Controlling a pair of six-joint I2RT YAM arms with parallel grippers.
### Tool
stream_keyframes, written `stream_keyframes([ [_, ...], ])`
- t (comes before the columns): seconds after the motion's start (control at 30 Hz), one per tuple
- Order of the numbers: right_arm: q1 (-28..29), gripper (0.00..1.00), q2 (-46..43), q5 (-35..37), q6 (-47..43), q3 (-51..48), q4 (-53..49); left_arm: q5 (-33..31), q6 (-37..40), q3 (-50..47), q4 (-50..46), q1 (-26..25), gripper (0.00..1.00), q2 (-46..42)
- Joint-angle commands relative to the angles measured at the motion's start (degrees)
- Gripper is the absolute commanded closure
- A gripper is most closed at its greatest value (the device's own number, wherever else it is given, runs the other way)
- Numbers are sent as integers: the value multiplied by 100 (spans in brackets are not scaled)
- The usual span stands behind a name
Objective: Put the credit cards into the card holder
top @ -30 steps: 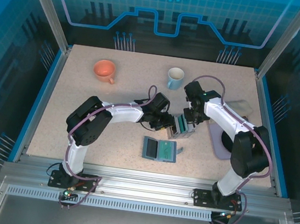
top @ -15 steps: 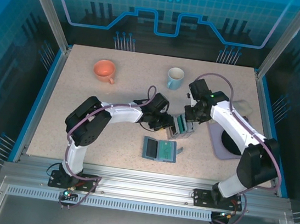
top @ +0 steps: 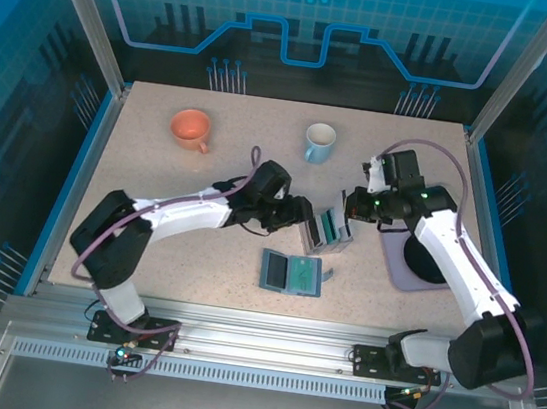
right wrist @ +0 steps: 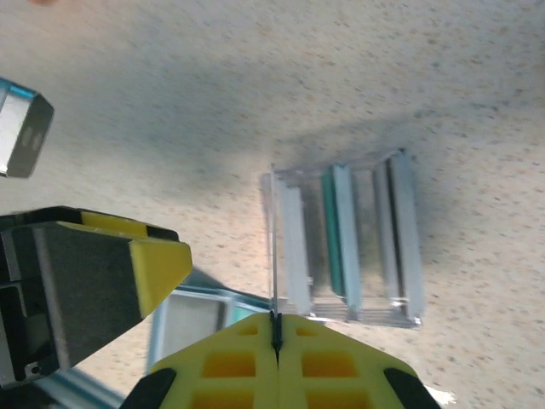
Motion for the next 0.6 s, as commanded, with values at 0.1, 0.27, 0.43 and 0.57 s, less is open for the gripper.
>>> stream_keyframes([
  [0.1, -315, 99, -365, -1749, 997, -539, 1136, 1395, -705, -704, 2152, 376, 27, -491],
  [0.27, -335, 99, -331, -2332, 1486, -781, 1781, 1996, -991, -617, 2933, 380, 27, -203],
  [0.43, -340, 98, -315, -2500, 1634, -919, 1975, 2167, -1208, -599, 3433, 378, 40, -48],
  [0.57, -342, 97, -284, -2480, 1591, -970, 1906, 2170, -1187, -608, 3435, 382, 58, -71],
])
